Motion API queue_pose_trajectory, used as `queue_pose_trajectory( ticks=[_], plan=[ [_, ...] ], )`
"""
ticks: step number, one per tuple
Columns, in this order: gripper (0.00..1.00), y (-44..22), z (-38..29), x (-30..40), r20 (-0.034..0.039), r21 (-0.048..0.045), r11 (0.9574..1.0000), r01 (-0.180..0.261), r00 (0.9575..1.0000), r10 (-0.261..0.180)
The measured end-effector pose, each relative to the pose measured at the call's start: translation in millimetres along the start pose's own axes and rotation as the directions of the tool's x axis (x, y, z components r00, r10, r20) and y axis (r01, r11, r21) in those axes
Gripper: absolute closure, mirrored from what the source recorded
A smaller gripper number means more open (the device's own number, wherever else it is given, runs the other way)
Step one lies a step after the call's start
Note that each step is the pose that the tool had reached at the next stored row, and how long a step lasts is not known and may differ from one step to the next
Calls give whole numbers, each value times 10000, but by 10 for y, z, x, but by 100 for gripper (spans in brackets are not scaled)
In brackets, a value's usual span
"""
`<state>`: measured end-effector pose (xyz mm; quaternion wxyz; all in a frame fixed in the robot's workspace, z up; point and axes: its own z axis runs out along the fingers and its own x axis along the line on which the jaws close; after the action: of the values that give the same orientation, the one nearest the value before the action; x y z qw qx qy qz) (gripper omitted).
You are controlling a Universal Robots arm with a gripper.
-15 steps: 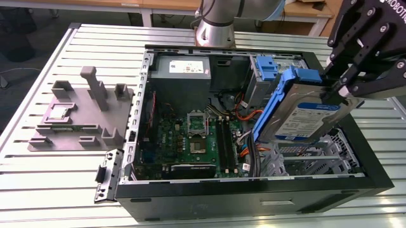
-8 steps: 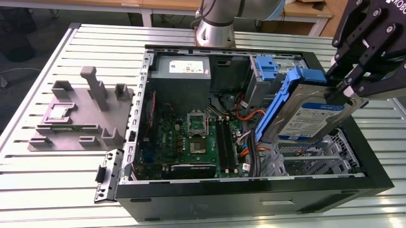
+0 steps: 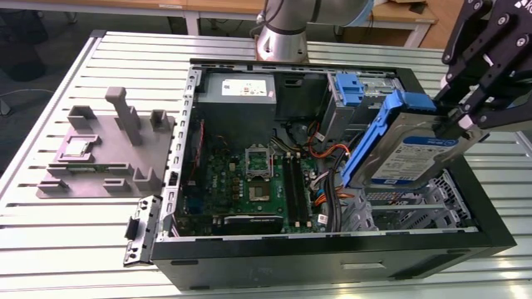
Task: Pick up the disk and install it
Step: 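Insert the disk into the insertion slot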
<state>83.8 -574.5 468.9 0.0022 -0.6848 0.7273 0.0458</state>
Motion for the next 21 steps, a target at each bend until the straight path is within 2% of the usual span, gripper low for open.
queue_pose_trajectory(
  ticks=[7, 11, 15, 21],
  plan=[
    [65, -104, 29, -4, -30, -28, 9991, 413, 9991, -413],
    [65, -116, 33, -4, -45, -39, 9987, 504, 9987, -504],
    [65, -125, 32, -5, -164, -63, 9987, 501, 9986, -502],
    [65, -182, 39, -8, -185, -67, 9986, 521, 9985, -522]
  ],
)
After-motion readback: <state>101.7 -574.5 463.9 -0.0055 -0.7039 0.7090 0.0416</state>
